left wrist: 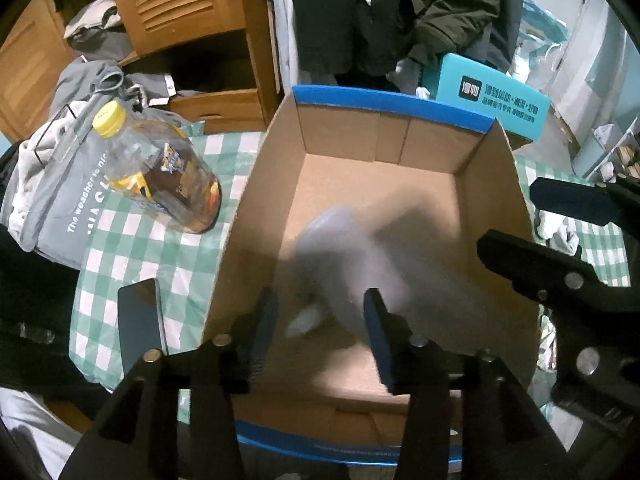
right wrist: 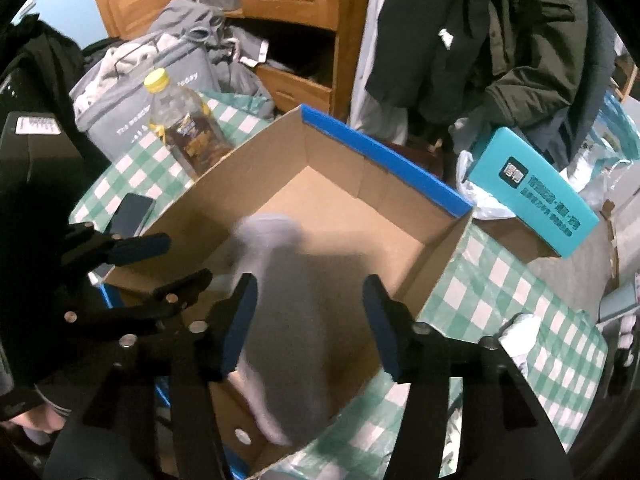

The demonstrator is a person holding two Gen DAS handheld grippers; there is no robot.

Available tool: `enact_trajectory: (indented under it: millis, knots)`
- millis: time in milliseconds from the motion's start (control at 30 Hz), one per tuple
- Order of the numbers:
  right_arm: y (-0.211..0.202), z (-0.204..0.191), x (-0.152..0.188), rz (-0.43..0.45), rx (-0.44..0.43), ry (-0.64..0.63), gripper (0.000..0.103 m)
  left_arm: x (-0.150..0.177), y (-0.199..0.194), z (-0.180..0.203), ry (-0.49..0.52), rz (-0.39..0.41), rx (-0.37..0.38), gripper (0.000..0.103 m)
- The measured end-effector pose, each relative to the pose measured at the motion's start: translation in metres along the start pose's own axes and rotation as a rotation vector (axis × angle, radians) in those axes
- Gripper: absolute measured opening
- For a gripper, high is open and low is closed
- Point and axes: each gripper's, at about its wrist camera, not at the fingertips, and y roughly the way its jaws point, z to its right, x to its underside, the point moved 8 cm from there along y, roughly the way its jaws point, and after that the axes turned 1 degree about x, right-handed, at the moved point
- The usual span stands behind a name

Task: Organize soft objects
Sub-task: 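Lower the grey slipper into the box and open the right gripper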

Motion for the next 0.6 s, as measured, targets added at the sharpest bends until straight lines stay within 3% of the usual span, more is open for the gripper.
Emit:
enact_trajectory:
  millis: [100,300,600]
  knots:
    - [-0.005,0.008,-0.002,0.01,0.007,0.023,0.059,-0.002,-0.005,0.0,-0.003,0.014,-0.004,0.06]
    - [-0.015,0.024,0.001,0.025,0.019,0.065,0.063,-0.004,-0.013,0.01,0.014,0.034,0.007,0.067]
    - [-0.031,0.05,0.014,0.039,0.039,0.115,0.064,-0.009,-0.022,0.036,0.06,0.06,0.03,0.069]
